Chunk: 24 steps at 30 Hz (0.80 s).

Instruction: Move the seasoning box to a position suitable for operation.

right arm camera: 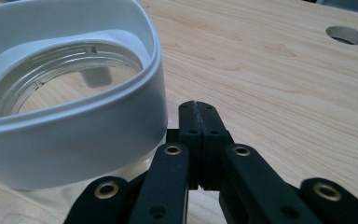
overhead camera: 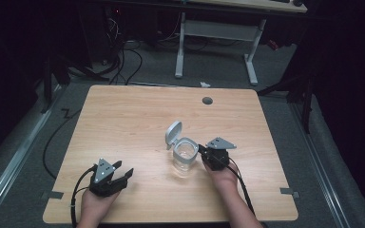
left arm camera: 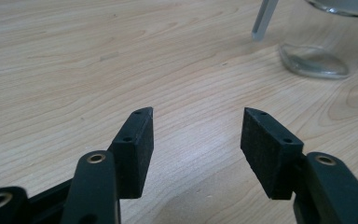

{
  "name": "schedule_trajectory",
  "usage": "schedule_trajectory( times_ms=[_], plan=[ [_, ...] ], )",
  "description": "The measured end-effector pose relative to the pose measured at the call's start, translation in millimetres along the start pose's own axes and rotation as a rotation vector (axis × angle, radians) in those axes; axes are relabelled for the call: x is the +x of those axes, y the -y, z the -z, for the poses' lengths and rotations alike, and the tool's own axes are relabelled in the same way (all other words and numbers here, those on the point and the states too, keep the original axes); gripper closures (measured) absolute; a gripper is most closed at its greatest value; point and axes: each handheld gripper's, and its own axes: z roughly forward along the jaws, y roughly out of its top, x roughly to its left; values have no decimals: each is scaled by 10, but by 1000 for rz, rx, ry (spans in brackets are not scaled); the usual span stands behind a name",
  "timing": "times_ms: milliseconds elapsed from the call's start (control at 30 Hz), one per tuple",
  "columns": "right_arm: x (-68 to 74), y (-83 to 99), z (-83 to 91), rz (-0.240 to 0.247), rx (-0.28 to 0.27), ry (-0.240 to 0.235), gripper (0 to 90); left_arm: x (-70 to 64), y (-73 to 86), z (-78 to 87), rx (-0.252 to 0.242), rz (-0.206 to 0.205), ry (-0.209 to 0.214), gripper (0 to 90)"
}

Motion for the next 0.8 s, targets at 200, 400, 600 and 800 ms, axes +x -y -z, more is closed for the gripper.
schedule_trajectory(
  times_ms=[200, 400, 600, 800],
  plan=[
    [60, 31, 65, 12, 3, -11, 900, -1, 6, -13, 1, -4, 2, 444],
    [161, 82, 135, 15, -13, -32, 899, 0, 1, -7, -2, -1, 3, 445],
    [328, 170, 190, 18, -24, -64, 899, -16, 9, -14, 3, 1, 13, 445],
    [420, 230, 214, 8, -29, -89, 897, -38, 15, -11, 8, 3, 23, 445]
  ],
)
